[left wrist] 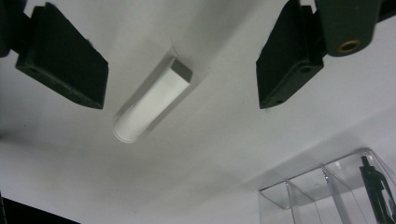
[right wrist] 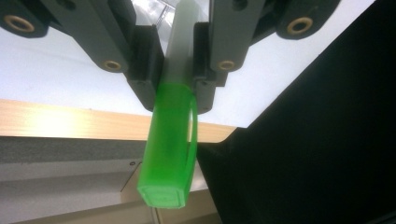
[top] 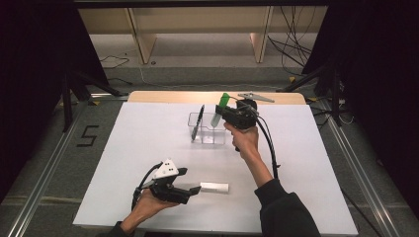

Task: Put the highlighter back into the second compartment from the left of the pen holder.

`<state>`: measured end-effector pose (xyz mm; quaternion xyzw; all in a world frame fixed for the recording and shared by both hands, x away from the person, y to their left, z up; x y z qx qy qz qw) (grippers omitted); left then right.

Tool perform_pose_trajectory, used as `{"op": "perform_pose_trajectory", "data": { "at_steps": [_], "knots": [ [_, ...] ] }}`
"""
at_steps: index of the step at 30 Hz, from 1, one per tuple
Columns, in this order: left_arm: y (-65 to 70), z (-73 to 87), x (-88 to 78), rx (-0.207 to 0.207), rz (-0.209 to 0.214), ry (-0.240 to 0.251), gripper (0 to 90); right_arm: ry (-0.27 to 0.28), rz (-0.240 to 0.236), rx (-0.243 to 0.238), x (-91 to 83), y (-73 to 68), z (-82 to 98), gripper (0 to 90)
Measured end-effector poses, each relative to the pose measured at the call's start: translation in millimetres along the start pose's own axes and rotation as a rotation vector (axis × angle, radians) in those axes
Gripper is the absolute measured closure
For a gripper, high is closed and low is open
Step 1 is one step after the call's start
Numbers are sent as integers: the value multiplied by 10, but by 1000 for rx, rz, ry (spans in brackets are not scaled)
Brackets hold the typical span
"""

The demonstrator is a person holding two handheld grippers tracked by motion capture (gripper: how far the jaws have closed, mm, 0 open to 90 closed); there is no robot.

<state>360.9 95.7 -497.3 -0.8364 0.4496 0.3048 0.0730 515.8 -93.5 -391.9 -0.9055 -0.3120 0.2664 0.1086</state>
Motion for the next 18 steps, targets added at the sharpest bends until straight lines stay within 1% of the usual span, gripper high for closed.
{"op": "perform_pose_trajectory", "data": {
  "at_steps": [3,8,13,18],
  "knots": [
    [1,-1,0,0,-1,4,165,-4,3,2,26,3,-6,768],
    [4,-2,0,2,0,2,164,-12,20,-8,89,12,-6,768],
    [14,0,10,0,2,3,164,-16,25,-12,124,8,-21,768],
    [22,6,19,0,6,-2,164,-22,34,-21,202,-6,-49,768]
  ]
}}
Point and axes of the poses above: each handheld gripper's, and its own axes: x roughly forward along the jaws, z roughly out of its underside, y roughly to its right, the point moved 5 cm from there along x, roughly forward along the jaws, and after that the axes turned 4 degrees about -y, right-handed, at the moved point
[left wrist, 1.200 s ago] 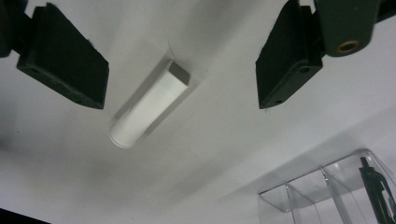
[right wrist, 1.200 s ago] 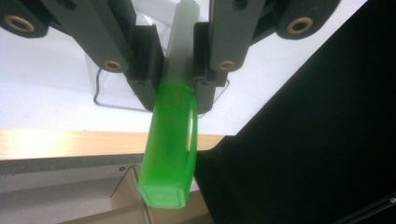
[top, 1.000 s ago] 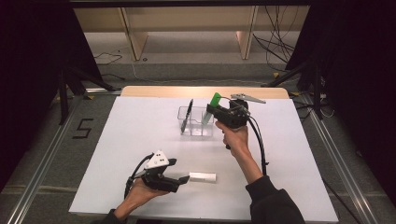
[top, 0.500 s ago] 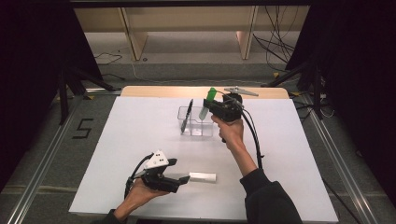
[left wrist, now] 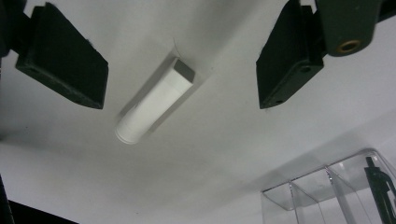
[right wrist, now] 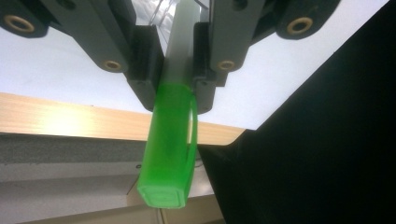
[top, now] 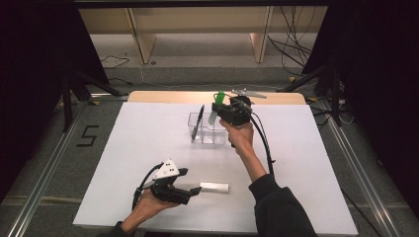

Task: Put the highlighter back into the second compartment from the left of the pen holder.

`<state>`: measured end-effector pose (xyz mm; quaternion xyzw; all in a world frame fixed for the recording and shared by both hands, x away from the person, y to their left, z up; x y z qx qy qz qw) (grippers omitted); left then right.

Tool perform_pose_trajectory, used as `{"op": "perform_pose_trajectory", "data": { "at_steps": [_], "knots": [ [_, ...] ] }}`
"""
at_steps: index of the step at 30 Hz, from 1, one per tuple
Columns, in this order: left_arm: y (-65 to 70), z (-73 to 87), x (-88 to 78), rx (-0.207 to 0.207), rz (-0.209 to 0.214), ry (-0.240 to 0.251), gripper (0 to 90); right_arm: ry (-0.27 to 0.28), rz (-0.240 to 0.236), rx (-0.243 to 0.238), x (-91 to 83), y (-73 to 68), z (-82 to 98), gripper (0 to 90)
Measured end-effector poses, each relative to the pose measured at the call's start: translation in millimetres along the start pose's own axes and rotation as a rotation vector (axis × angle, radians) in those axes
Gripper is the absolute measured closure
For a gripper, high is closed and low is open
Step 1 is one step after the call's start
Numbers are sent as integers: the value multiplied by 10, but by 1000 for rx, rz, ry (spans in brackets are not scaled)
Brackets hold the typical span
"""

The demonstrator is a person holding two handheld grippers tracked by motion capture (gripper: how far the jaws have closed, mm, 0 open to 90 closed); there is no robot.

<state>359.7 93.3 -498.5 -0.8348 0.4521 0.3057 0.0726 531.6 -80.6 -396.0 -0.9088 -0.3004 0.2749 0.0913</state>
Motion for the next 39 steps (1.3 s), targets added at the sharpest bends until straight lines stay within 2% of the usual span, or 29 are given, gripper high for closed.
{"op": "perform_pose_trajectory", "data": {
  "at_steps": [11,39],
  "knots": [
    [-10,-2,-6,6,-4,1,164,-21,14,-11,111,-22,-5,768],
    [-13,10,10,0,0,-4,164,-102,52,-35,331,15,120,766]
  ]
}}
Point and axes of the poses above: each handheld gripper's, and its own axes: x roughly forward along the jaws, z roughly out of its underside, y roughly to its right, the point moved 5 cm from there along x, roughly forward along the jaws, and after that the axes turned 4 degrees about -y, right-handed, at the moved point
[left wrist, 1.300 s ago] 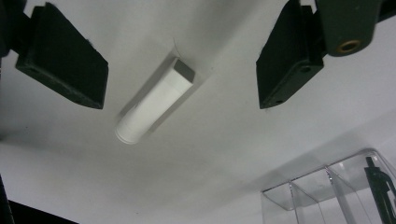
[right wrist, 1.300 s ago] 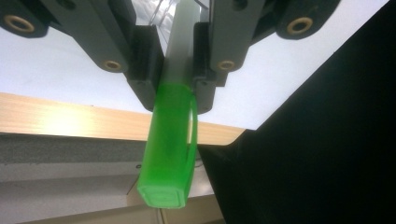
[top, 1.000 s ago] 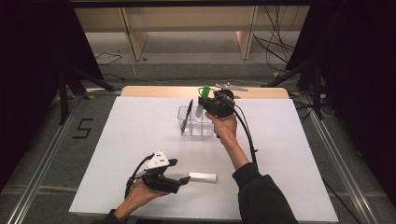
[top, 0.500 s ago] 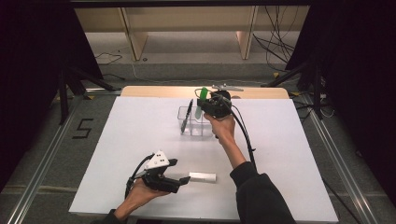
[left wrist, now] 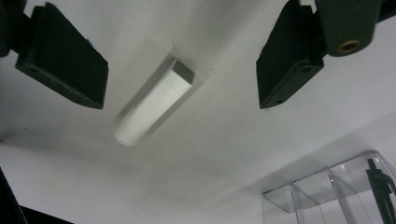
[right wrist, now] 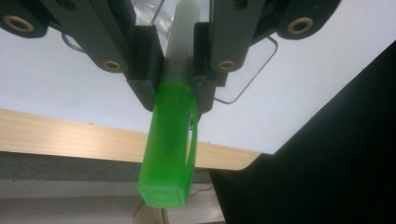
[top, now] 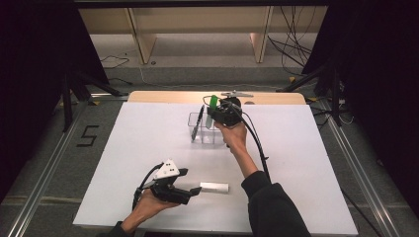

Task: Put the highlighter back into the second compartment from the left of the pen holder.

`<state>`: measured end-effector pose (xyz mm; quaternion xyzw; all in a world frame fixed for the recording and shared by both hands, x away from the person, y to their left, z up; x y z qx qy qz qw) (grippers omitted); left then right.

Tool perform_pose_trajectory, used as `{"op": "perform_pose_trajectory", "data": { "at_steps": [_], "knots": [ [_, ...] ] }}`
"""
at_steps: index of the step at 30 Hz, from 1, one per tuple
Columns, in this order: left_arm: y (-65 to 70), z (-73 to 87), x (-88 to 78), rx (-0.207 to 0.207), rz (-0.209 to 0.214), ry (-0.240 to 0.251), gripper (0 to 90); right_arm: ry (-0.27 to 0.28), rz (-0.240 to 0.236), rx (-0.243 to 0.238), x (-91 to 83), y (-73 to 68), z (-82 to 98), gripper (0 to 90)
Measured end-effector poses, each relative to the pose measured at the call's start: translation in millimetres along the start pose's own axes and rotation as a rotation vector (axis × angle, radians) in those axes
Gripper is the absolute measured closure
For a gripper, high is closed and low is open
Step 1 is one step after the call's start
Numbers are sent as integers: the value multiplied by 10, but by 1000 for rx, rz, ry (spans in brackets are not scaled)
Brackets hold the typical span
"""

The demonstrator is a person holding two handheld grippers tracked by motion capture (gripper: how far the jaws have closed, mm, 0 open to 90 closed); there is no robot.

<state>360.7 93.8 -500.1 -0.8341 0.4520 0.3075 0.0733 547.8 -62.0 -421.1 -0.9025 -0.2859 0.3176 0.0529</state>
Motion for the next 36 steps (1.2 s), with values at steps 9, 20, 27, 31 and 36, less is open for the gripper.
{"op": "perform_pose_trajectory", "data": {
  "at_steps": [9,20,27,31,36],
  "knots": [
    [-3,2,-1,0,-1,0,164,-27,4,-8,38,10,33,739],
    [-16,1,-4,-2,-6,5,164,19,-5,44,-198,77,-32,456],
    [-25,2,-12,-6,-5,4,164,32,-9,-26,-463,87,117,387],
    [-25,5,-3,-4,-8,3,164,28,-34,-36,-602,107,243,371],
    [-26,10,4,-1,-6,-5,164,19,-37,-63,-723,127,397,354]
  ]
}}
Point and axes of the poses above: each handheld gripper's, and its own axes: x roughly forward along the jaws, z roughly out of its underside, y roughly to its right, the point moved 5 cm from there along x, roughly forward along the jaws, and after that the axes turned 4 degrees about -y, right-handed, at the moved point
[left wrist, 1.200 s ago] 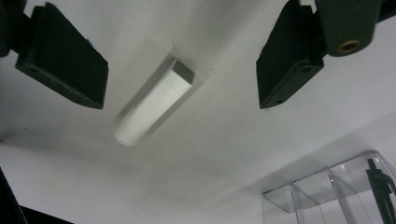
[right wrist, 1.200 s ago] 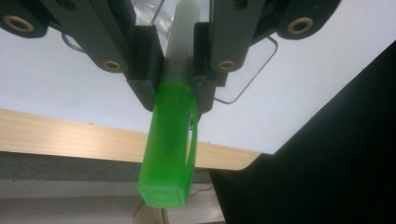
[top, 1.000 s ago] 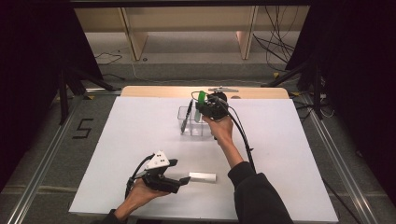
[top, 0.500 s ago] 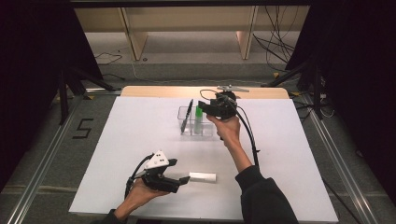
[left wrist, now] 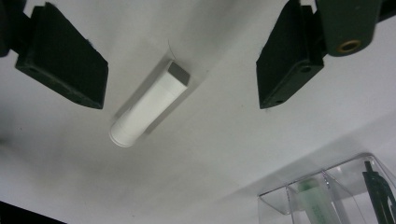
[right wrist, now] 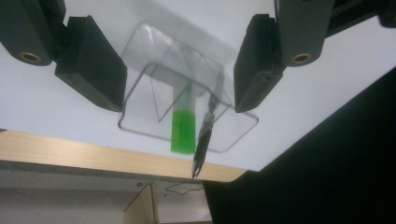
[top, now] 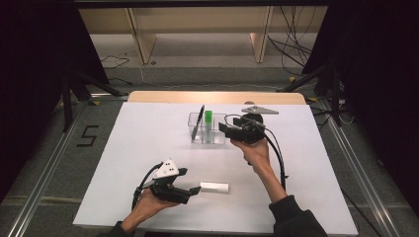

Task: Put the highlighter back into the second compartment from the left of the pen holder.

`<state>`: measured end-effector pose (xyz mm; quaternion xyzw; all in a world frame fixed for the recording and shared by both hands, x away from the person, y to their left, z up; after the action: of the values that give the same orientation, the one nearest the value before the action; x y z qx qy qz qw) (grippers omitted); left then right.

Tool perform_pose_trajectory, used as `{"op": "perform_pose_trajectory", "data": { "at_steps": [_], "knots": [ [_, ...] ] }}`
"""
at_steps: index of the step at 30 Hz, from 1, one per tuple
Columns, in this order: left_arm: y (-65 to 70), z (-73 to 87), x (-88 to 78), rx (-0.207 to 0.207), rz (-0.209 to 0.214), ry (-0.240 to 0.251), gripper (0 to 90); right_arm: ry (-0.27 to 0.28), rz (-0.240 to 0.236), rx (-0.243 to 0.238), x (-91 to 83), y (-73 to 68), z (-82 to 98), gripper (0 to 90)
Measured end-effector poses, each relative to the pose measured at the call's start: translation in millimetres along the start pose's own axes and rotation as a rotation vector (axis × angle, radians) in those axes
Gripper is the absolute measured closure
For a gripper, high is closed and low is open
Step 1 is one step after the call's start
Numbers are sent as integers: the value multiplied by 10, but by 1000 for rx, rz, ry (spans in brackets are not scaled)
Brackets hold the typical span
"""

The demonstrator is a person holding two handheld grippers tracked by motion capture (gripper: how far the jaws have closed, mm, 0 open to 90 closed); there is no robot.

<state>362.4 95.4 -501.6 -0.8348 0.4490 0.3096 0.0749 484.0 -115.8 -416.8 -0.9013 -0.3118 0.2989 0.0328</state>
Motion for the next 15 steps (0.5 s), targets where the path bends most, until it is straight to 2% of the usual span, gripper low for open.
{"op": "perform_pose_trajectory", "data": {
  "at_steps": [1,4,5,7,15],
  "knots": [
    [4,3,5,-4,-1,-2,163,-3,-2,-15,-61,-9,80,347],
    [4,4,8,-2,-1,-3,163,-7,-15,-28,-113,-32,165,340],
    [2,3,11,-3,-1,-4,163,-14,-20,-52,-156,-55,244,337],
    [3,5,11,-3,0,-6,163,-17,-25,-64,-204,-69,301,334],
    [-8,1,12,-1,0,-8,163,-2,-46,-70,-376,-101,480,330]
  ]
}}
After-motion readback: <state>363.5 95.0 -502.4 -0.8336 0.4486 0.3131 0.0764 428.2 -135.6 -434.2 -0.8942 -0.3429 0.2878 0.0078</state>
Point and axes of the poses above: each handheld gripper's, and its own axes: x roughly forward along the jaws, z roughly out of its underside, y roughly to its right, the point moved 5 cm from there along x, roughly forward along the jaws, and after that the axes turned 4 degrees about -y, right-handed, at the moved point
